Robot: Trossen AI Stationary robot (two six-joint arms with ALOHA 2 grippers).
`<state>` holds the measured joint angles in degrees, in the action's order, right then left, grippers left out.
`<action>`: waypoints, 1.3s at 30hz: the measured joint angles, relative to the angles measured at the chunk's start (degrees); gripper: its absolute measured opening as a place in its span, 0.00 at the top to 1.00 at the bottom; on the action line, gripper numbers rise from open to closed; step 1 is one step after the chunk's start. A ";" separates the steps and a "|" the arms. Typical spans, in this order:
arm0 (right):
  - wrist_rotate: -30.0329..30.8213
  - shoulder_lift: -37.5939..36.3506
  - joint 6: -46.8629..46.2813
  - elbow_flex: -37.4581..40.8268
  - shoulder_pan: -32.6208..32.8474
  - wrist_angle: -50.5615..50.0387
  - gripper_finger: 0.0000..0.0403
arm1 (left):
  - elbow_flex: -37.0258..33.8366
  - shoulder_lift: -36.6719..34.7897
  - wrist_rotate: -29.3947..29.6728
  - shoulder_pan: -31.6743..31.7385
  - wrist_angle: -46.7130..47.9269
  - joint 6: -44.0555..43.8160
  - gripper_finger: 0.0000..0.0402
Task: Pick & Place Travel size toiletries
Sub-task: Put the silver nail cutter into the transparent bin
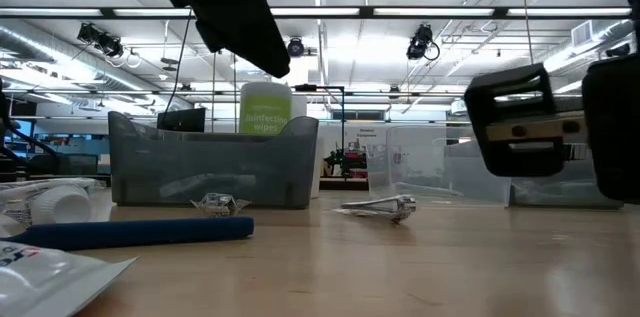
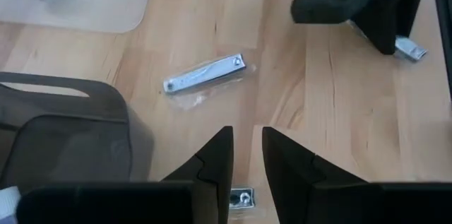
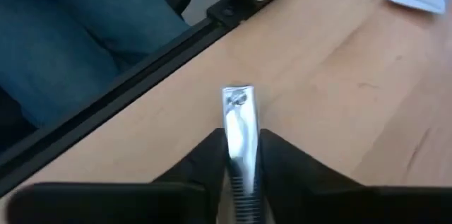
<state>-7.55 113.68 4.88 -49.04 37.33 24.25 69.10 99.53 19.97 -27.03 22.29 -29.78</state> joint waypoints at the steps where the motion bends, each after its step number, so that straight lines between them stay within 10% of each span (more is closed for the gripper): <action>1: -0.03 -0.43 -0.32 0.01 -0.26 -0.44 0.82 | 0.00 0.00 0.04 -0.07 0.07 0.00 0.79; 6: 3.49 -6.34 -0.52 0.33 -2.70 -6.34 0.86 | 0.00 0.00 -0.09 -0.08 0.15 -0.07 0.79; 17: 39.34 -32.54 0.16 0.13 -14.51 -36.99 0.84 | 0.00 0.00 0.12 -0.07 -0.05 -2.69 0.79; 27: 27.69 -32.81 -12.22 1.90 -34.07 -44.44 0.82 | 0.00 -0.02 3.82 -0.04 -0.27 -1.31 0.78; 39: 24.82 -28.45 -11.51 5.01 -38.41 -42.84 0.67 | 0.98 -0.04 3.10 -0.12 1.26 0.28 0.64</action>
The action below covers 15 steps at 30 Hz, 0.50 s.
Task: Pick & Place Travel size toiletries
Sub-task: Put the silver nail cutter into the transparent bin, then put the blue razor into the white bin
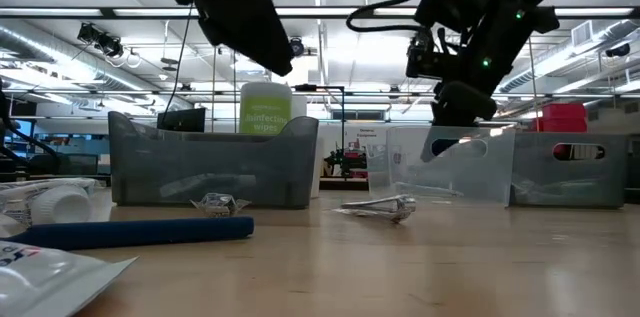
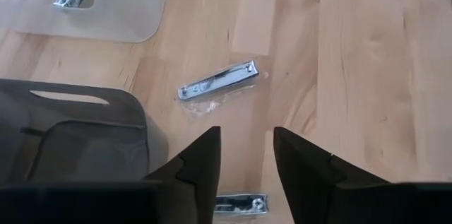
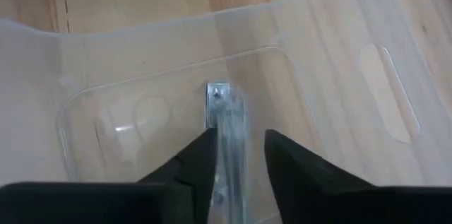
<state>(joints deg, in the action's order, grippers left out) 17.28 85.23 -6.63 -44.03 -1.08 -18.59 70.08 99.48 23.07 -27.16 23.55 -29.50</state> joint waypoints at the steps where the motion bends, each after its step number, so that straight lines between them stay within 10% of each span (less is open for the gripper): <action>1: 0.02 0.00 0.00 0.00 0.00 0.02 0.65 | 0.41 -0.04 0.00 0.00 0.26 -0.48 0.64; 15: 0.07 -0.02 6.95 0.00 0.02 15.95 0.47 | 7.55 -0.11 -3.14 0.00 7.86 -12.14 0.61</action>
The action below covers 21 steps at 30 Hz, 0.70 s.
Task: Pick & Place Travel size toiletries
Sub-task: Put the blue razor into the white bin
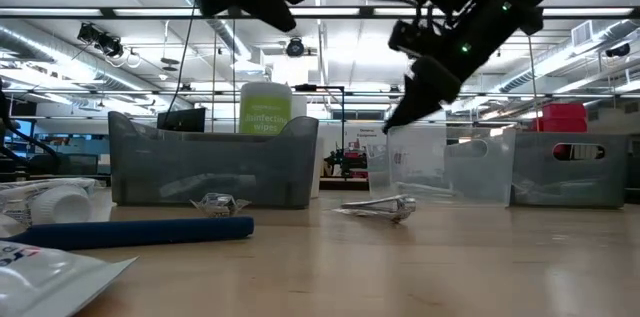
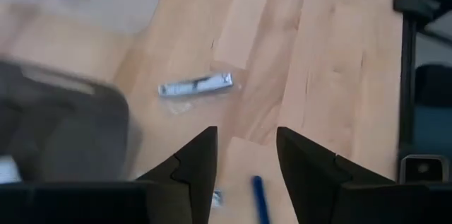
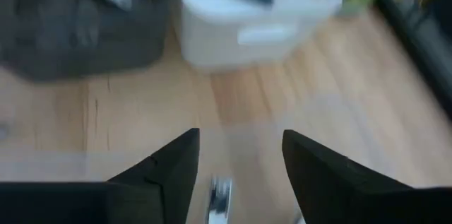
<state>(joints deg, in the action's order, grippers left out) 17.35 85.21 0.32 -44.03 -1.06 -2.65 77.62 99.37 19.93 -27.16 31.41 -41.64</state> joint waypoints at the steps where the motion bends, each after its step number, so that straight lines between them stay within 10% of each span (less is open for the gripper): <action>1: 0.01 -0.01 1.30 0.00 0.00 2.21 0.47 | 0.00 0.00 -0.44 0.00 0.55 -2.80 0.61; 21: 0.11 -0.02 9.68 0.00 -0.15 12.36 0.52 | -10.95 0.14 -2.84 -7.99 -7.09 -25.73 0.61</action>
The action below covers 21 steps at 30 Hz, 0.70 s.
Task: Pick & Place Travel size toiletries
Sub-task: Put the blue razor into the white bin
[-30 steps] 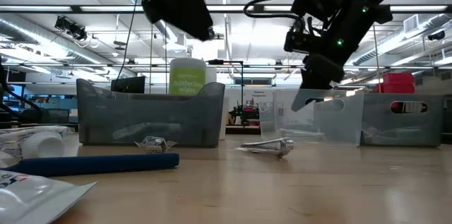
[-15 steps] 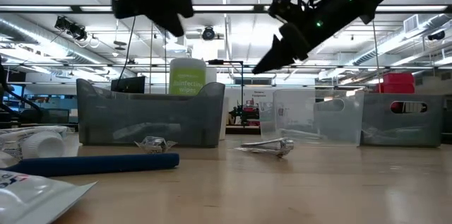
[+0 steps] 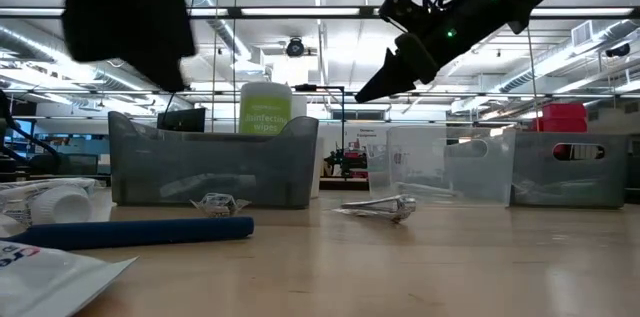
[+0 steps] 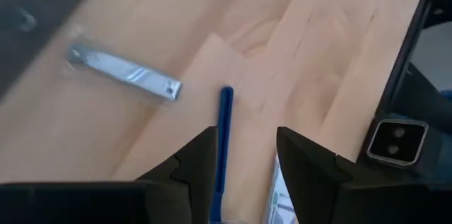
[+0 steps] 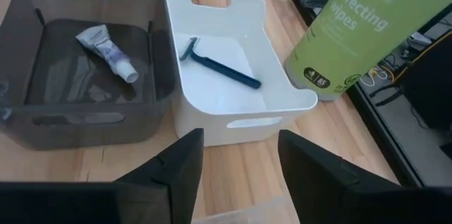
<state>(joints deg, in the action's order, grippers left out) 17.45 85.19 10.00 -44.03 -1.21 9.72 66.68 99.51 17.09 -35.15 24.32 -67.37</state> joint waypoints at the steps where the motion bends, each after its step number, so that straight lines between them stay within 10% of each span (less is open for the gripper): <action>1: 0.00 0.00 0.09 0.00 0.00 -0.04 0.51 | -0.72 0.64 0.02 -0.34 -1.83 0.06 0.61; 21: -0.07 -0.04 -0.71 -0.03 0.15 1.21 0.53 | 2.06 14.40 0.58 -2.10 -4.44 13.17 0.73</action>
<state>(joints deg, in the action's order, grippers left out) 17.39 85.14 9.29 -44.06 -1.06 10.93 68.74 113.91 17.68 -37.25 19.88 -54.20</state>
